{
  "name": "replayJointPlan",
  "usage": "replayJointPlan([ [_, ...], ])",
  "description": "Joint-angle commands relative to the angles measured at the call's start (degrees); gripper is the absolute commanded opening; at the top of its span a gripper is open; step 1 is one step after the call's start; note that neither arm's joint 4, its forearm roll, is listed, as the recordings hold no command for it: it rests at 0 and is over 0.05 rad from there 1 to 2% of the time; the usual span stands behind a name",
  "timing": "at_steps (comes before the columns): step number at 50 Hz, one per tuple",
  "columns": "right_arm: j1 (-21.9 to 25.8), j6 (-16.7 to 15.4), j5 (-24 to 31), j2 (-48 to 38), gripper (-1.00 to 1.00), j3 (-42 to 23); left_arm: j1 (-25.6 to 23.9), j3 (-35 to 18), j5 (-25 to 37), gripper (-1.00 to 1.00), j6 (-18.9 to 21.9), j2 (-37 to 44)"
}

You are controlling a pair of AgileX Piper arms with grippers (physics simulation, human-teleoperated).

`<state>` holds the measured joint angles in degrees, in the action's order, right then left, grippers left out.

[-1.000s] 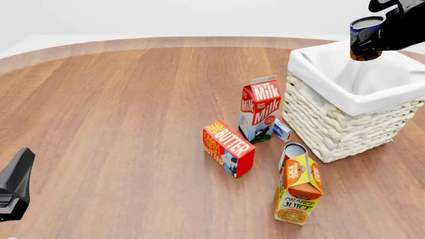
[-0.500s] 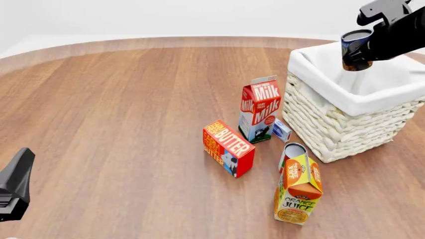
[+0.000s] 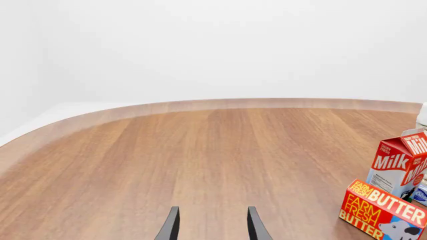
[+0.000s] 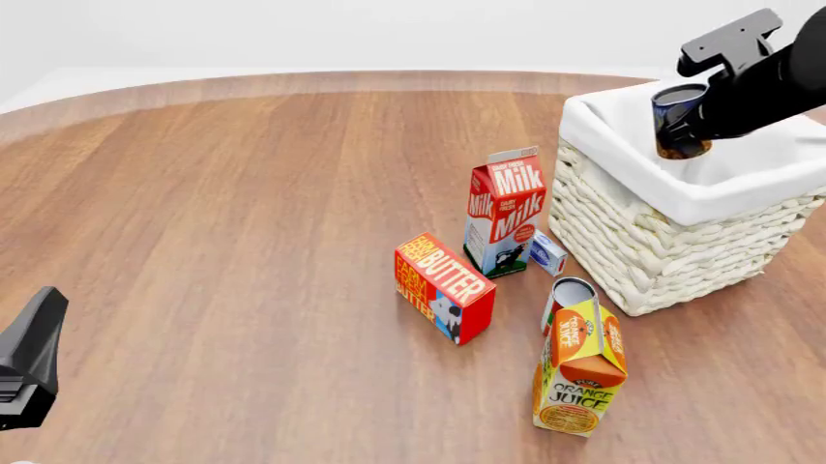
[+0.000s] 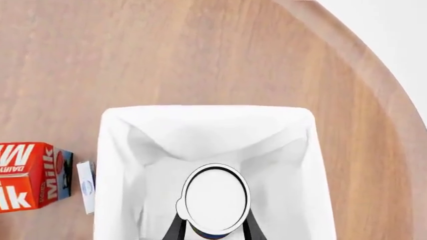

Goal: Pick up the alphabet soup, and put it in the basket.

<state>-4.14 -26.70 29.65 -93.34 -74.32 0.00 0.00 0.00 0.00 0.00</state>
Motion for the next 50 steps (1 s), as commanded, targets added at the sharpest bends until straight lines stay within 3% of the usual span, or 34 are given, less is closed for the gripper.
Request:
replayJointPlan([
  [1, -0.7, 0.6, -0.7, -0.9, -1.00, 0.3, 0.0, 0.0, 0.0, 1.00, 0.0, 0.0],
  [42, -2.8, -1.3, -1.5, -3.1, -1.00, 1.7, 0.0, 0.0, 0.0, 1.00, 0.0, 0.0],
  [43, -2.9, -0.5, -1.1, -3.3, 1.00, 1.1, 0.0, 0.0, 0.0, 1.00, 0.0, 0.0],
  [50, -2.4, -0.4, -1.0, -2.9, 1.00, 1.3, 0.0, 0.0, 0.0, 1.00, 0.0, 0.0],
])
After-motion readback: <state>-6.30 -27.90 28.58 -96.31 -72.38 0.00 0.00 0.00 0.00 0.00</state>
